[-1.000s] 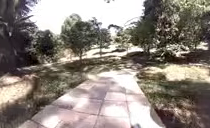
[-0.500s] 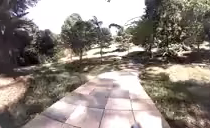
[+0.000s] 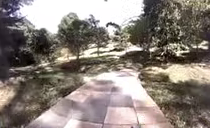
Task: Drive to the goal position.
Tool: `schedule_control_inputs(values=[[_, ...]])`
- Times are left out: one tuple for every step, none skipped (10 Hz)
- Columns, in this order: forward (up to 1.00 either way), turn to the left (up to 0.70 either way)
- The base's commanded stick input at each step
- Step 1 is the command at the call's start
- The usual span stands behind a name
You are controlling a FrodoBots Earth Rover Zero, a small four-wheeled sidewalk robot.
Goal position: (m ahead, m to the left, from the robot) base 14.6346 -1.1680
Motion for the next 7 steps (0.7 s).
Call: schedule_control_inputs(values=[[0.5,-0.5],[0.5,-0.28],[0.5,-0.09],[0.5,0.0],[0.5,0.0],[0.5,0.0],[0.5,0.0]])
